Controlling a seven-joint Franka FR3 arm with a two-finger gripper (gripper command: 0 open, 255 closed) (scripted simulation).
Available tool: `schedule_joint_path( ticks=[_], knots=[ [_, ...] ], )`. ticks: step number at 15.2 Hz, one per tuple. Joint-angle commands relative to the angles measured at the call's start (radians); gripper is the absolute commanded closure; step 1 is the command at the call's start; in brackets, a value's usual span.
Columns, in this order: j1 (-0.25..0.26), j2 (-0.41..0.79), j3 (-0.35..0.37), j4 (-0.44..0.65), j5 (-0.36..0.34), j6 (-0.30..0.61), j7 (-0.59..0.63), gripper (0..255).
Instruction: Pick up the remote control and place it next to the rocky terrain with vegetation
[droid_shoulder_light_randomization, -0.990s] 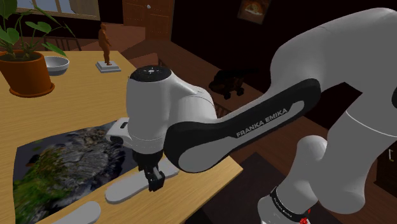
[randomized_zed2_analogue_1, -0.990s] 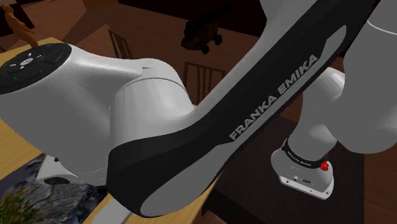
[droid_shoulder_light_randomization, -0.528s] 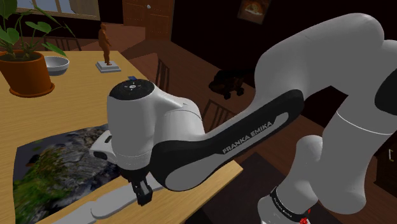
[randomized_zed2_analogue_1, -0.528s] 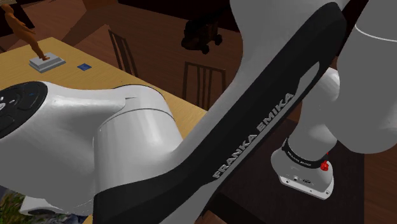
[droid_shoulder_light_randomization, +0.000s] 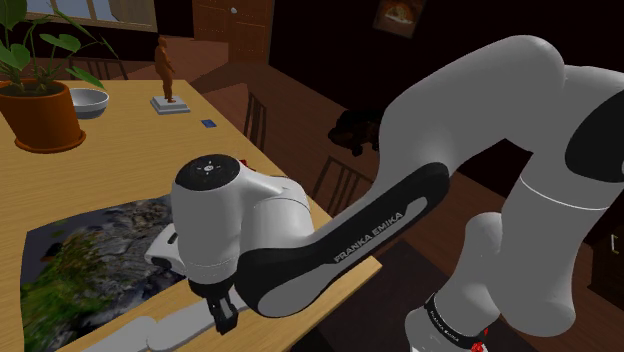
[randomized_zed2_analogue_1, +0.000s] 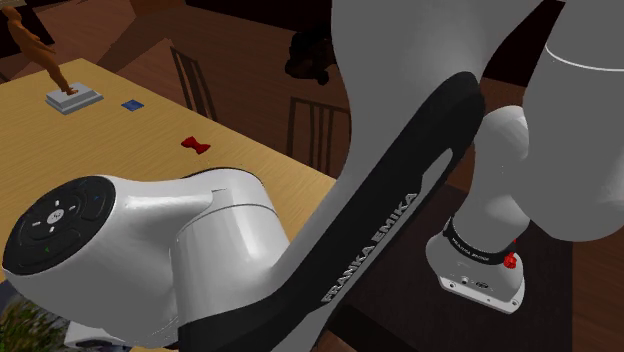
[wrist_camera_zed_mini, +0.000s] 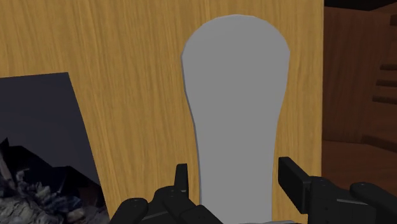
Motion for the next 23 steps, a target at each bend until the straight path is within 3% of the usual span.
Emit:
schedule_joint_path(
  ticks=[1,13,20,21,23],
  knots=[
    [0.002,0.016,-0.003,-0.009,-0.009,0.026,0.007,255],
    [0.021,0.135,-0.029,-0.03,-0.071,0.158,0.051,255],
    [0.021,0.135,-0.029,-0.03,-0.071,0.158,0.051,255],
    [0.021,0.135,-0.029,-0.03,-0.071,0.158,0.051,0],
    [0.021,0.135,-0.029,-0.03,-0.071,0.158,0.051,0]
  ],
)
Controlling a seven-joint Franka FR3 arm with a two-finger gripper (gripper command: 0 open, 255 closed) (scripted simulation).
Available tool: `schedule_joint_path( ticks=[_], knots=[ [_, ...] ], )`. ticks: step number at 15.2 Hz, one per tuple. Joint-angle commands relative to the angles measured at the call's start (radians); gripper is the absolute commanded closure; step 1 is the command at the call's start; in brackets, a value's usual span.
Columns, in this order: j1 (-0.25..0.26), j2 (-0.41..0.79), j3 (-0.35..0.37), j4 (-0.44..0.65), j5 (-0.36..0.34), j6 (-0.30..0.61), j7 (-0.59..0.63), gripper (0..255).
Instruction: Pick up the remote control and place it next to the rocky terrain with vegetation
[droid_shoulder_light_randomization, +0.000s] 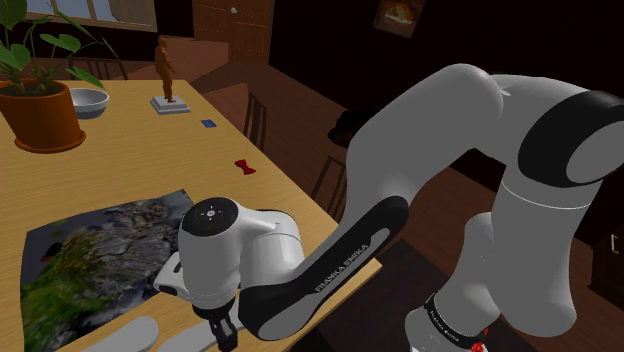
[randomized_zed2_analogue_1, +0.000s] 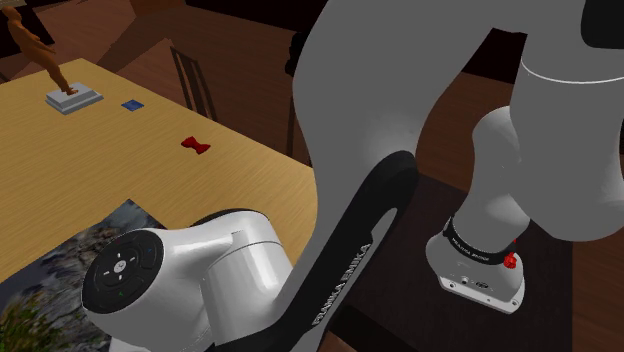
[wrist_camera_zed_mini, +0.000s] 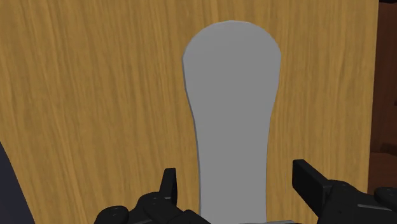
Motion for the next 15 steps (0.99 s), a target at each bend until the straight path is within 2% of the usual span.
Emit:
schedule_joint_path(
  ticks=[1,3,7,15],
  knots=[
    [0.0,0.0,0.0,0.0,0.0,0.0,0.0,0],
    [0.0,0.0,0.0,0.0,0.0,0.0,0.0,0],
    [-0.016,-0.097,0.025,0.014,0.05,-0.106,-0.034,0],
    [-0.016,-0.097,0.024,0.014,0.051,-0.106,-0.034,0]
  ],
)
